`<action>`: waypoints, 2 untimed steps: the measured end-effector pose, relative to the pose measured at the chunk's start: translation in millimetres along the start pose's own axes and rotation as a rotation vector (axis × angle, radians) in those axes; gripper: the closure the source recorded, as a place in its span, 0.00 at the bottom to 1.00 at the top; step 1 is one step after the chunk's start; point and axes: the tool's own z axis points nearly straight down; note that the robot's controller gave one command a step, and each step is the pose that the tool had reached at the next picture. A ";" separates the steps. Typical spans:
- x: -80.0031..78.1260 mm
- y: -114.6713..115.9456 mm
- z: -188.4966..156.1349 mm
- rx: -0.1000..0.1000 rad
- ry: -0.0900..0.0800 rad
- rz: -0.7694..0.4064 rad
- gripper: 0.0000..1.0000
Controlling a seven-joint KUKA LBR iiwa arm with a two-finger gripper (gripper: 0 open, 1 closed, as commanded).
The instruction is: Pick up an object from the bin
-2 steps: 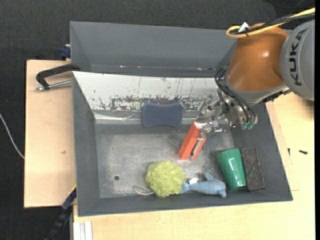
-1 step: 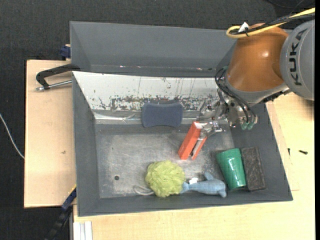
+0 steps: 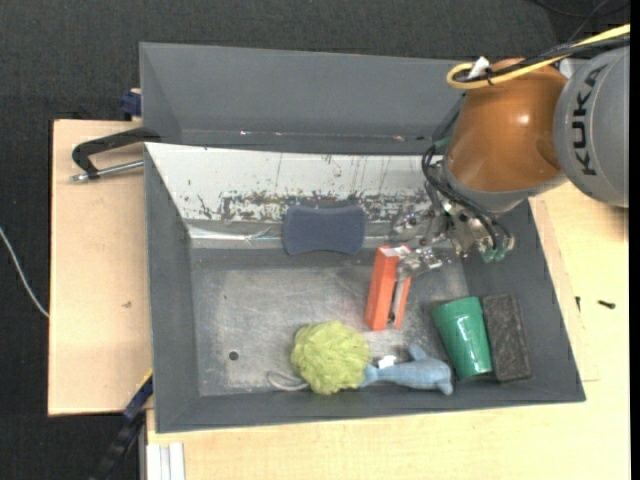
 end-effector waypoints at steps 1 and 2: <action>1.8 -0.4 6.4 -0.001 0.006 -0.065 1.00; 1.8 -0.4 6.4 -0.001 0.006 -0.065 1.00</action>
Offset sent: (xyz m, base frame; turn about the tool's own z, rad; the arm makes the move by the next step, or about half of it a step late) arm 0.0000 0.0000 0.0000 0.0000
